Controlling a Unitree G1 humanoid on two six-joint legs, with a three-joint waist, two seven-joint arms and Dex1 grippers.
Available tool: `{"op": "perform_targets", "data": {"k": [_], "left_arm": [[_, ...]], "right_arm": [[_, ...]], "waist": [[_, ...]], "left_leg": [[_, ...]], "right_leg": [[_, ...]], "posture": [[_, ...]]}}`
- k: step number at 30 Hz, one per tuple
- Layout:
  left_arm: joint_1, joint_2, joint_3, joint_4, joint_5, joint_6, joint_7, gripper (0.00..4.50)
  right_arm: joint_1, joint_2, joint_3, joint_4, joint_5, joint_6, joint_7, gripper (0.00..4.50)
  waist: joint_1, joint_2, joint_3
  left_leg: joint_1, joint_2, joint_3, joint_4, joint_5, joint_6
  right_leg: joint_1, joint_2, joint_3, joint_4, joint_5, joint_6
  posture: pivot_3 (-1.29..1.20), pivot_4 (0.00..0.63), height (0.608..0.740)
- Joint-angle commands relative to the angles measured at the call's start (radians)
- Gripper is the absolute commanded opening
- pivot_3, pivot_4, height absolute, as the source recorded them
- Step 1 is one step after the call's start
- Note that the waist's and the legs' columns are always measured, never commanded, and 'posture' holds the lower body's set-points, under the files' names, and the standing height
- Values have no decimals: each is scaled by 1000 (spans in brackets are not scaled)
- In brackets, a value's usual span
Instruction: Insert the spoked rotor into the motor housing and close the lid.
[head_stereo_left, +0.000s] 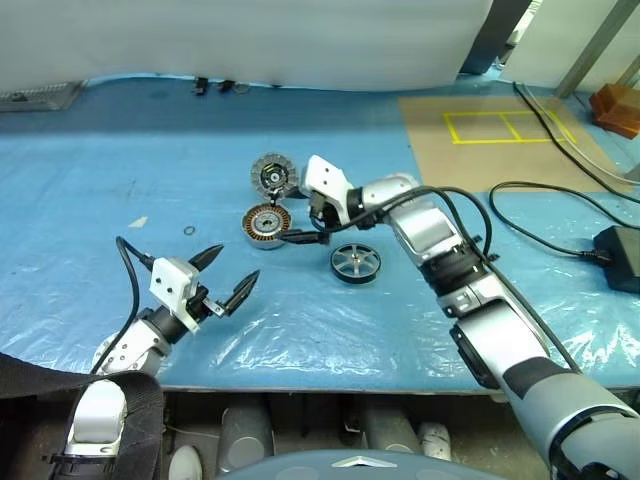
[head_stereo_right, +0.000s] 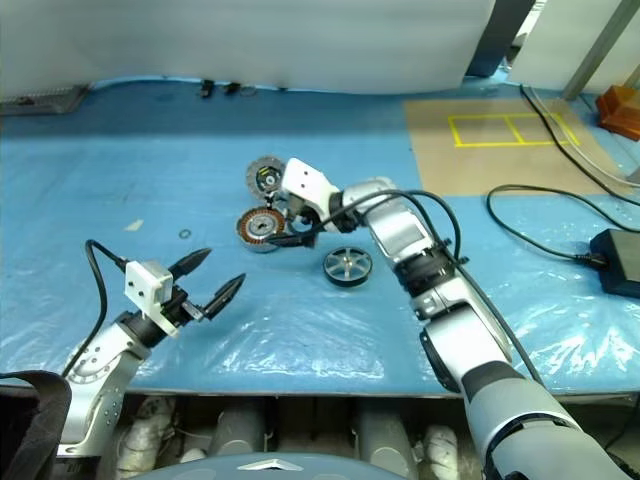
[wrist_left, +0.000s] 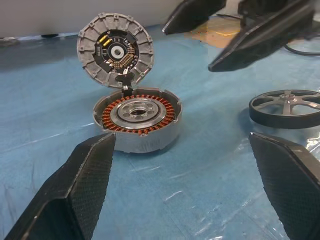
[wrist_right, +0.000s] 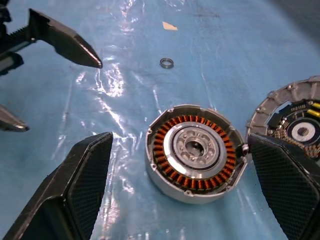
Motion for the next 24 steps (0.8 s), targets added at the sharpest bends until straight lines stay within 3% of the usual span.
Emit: {"op": "perform_targets", "data": {"k": [1,9,24], "left_arm": [[13,-19,7,-38,14,-43,25,4470],[30,-51,2,-32,37,-78,57,4470],[53,-57,10,-33,45,-104,81,4470]], "right_arm": [[-66,32,35,50,-33,27,26,4500],[-130,99,93,184,-102,28,58,4500],[-191,243,98,547,-239,-166,-95,4500]], "waist": [[1,0,0],[3,0,0],[1,0,0]], "left_leg": [[0,0,0,0,0,0],[0,1,0,0,0,0],[0,2,0,0,0,0]], "right_leg": [[0,0,0,0,0,0],[0,-1,0,-1,0,0],[0,-1,0,0,0,0]], "posture": [[0,150,740],[0,150,740],[0,150,740]]}}
